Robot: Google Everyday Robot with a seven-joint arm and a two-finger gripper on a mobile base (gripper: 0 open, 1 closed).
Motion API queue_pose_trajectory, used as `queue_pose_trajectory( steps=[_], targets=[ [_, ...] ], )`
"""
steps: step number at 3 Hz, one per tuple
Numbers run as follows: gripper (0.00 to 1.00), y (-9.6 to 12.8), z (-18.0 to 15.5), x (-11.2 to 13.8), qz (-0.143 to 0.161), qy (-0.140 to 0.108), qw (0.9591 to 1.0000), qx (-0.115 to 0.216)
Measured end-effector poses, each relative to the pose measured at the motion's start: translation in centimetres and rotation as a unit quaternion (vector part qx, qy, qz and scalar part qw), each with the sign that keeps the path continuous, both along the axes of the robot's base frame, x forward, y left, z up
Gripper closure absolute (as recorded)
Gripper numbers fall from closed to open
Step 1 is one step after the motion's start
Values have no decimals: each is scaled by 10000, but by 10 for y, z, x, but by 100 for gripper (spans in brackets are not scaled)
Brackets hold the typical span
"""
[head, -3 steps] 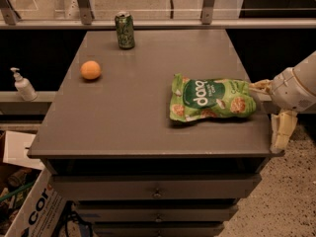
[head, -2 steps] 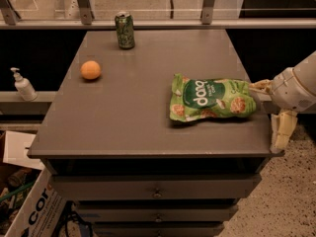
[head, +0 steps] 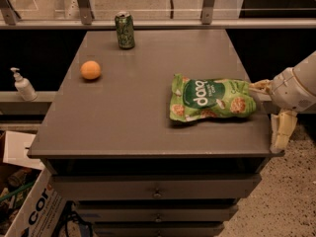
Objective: Pick green rice chip bag
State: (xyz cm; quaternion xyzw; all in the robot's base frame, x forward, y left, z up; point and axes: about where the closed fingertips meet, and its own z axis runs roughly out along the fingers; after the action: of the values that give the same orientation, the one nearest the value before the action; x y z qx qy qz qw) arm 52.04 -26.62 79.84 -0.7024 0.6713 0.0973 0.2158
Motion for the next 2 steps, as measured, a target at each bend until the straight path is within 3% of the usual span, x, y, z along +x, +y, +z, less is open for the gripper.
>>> queue_pose_trajectory(
  steps=[2],
  targets=[
    [0,0,0,0,1,1,10000,0]
  ],
)
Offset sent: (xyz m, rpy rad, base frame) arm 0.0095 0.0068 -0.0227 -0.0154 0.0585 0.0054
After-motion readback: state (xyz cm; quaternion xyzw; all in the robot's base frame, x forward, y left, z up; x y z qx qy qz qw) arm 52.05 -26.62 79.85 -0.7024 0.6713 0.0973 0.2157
